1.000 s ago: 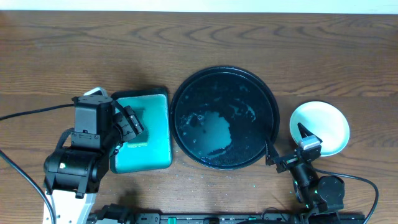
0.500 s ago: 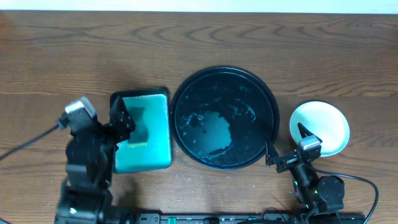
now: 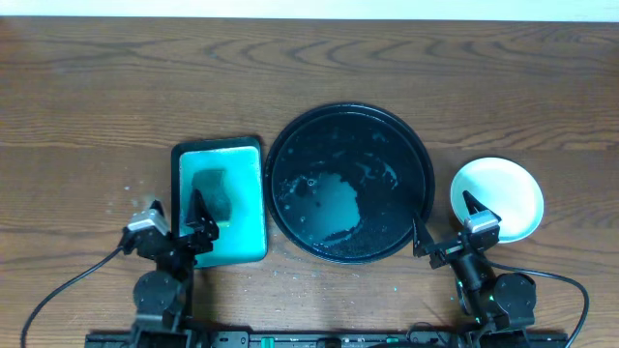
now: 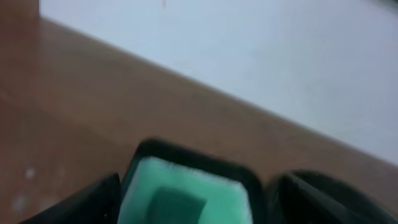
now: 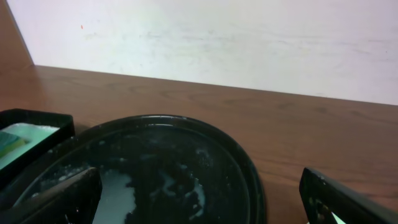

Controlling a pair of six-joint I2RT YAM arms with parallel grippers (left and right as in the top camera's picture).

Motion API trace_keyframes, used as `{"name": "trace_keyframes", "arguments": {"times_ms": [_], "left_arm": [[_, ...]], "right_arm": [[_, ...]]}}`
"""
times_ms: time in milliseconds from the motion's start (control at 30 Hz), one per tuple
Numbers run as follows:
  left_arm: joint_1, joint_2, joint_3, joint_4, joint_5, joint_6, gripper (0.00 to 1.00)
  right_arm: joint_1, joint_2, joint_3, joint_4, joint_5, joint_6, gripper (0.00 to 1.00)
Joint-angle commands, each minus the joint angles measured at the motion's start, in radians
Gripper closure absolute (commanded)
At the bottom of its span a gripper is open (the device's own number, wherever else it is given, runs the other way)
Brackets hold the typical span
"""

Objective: Clean dirty plates on tray and stack at the side

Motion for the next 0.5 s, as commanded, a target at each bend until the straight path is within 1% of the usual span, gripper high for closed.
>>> {"name": "trace_keyframes", "arguments": {"times_ms": [0,467], "left_arm": [[0.005,-0.013,-0.028,-0.023,-0.005,0.01,0.19],[0.005,-0.007,-0.028,-0.024,-0.005,0.01,0.19]], "right_arm": [[-0.003,-0.006,-0.004,0.001,0.003,0.014,0.01],[-0.003,-0.006,-0.004,0.001,0.003,0.013,0.01]]}}
